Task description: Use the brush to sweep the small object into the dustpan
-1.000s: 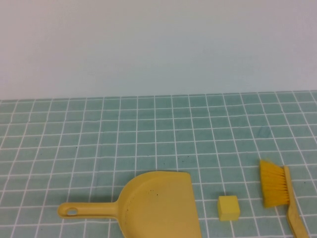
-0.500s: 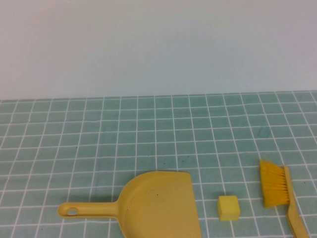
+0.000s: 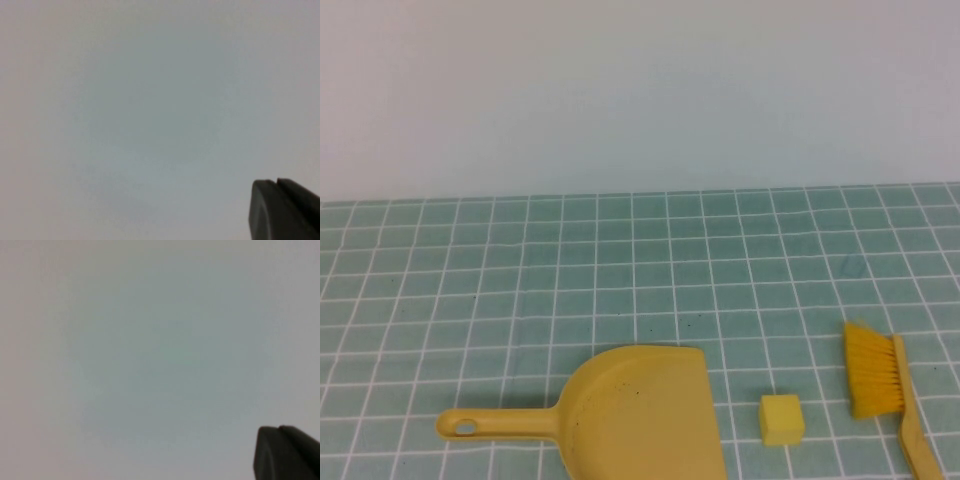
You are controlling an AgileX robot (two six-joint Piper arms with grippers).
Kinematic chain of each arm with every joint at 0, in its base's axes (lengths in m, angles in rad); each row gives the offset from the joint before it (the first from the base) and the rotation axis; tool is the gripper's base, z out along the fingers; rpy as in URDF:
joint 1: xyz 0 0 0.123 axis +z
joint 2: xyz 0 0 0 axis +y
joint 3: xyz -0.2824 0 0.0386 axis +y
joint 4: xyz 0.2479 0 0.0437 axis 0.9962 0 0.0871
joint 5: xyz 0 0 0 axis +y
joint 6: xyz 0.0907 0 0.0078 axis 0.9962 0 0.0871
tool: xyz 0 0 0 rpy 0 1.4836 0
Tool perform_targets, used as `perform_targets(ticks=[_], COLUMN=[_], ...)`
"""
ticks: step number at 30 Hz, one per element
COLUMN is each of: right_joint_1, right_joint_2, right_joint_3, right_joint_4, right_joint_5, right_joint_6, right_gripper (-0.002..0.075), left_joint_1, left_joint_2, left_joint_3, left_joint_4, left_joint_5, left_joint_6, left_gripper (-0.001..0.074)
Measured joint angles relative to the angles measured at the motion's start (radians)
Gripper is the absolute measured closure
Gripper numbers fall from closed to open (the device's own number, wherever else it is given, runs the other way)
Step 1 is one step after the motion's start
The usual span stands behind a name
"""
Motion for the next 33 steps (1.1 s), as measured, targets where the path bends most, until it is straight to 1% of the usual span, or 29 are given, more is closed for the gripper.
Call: perform_targets(ticks=[5,7,9,12,15,17,20,31,32,33], right_joint_1=[0.000,0.000,0.000,0.000,0.000,0.000,0.000,0.000,0.000,0.000], right_joint_2=[0.004,0.004,0.004,0.005,0.023,0.037,0.055,0.105,0.110,0.116], right_joint_3=[0.017,0.028,0.043,0.078,0.126,0.158,0.200,0.343,0.358,0.372], right_joint_4=[-0.007,0.027,0.137,0.347,0.500,0.545,0.572,0.586,0.586,0.586], right_joint_5=[0.074,0.099,0.136,0.152,0.069,-0.006,-0.058,-0.065,-0.065,-0.065], right_joint_6=[-0.047,-0.008,0.085,0.189,0.221,0.228,0.235,0.235,0.235,0.235], right_gripper=[0.0727,0.0727,0.0727,0.0727,0.0727,0.0727,0.0727,0.0727,0.0727,0.0727], left_joint_1=[-0.017,-0.017,-0.017,-0.017,-0.017,-0.017,-0.017,-0.019,-0.019,-0.019], left_joint_2=[0.029,0.031,0.032,0.036,0.036,0.036,0.036,0.036,0.041,0.044], left_joint_3=[0.000,0.000,0.000,0.000,0.000,0.000,0.000,0.000,0.000,0.000], left_joint_4=[0.082,0.095,0.119,0.131,0.131,0.131,0.139,0.152,0.142,0.085], left_joint_5=[-0.038,-0.043,-0.043,-0.041,-0.039,-0.049,-0.054,-0.060,-0.061,-0.062], left_joint_6=[0.000,0.000,0.000,0.000,0.000,0.000,0.000,0.002,0.007,0.039], left_gripper=[0.0735,0.0735,0.0735,0.0735,0.0735,0.0735,0.0735,0.0735,0.0735,0.0735])
